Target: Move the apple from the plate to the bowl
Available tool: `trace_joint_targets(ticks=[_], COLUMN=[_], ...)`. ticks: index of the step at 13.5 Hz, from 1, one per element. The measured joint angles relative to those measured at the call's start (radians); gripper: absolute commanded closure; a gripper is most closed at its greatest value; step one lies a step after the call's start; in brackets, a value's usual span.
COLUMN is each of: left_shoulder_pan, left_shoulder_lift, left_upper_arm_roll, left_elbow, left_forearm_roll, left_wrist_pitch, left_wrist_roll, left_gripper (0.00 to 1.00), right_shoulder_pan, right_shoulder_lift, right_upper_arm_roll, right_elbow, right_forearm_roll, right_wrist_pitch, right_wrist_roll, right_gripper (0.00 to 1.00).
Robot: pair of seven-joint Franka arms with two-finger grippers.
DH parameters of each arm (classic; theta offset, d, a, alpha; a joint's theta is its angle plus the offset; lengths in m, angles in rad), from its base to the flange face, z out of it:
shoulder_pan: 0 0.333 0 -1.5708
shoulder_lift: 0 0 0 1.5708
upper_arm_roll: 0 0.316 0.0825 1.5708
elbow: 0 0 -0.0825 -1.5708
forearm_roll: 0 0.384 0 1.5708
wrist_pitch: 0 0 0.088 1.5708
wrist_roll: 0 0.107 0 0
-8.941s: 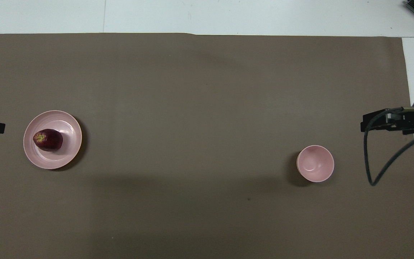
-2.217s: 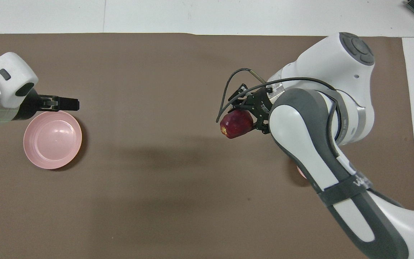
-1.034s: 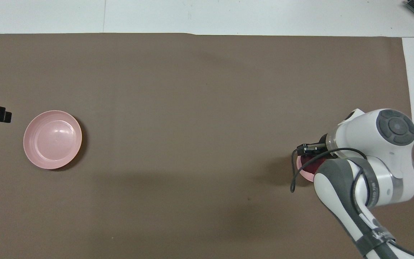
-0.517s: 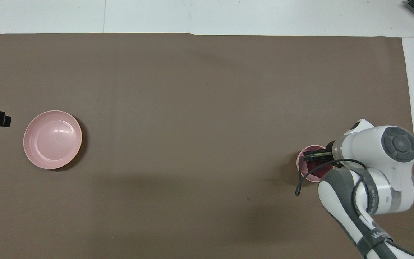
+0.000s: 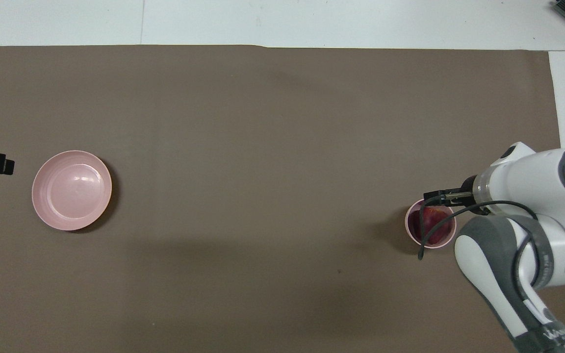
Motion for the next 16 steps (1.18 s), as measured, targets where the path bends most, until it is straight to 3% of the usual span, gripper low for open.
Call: trace_joint_targets(ticks=[5,10,16], left_shoulder_pan=[0.0,0.0,0.0], left_shoulder_lift=[0.0,0.0,0.0], left_upper_arm_roll=[0.0,0.0,0.0], left_elbow=[0.0,0.0,0.0], left_forearm_roll=[0.0,0.0,0.0], left_wrist_pitch=[0.0,0.0,0.0], left_wrist_roll=[0.0,0.0,0.0], left_gripper=[0.0,0.0,0.0], right_shoulder_pan=[0.0,0.0,0.004], right_shoulder_lift=[0.003,0.082,0.101], right_upper_arm_roll=[-0.004,-0.003,0.004], right_elbow=[0.228,0.391,0.415], right_forearm_roll=[0.0,0.002,0.002], right_wrist_pitch=[-0.201,-0.314,-0.291], right_wrist_roll=[0.069,0.067,0.045], right_gripper=[0.0,0.0,0.0])
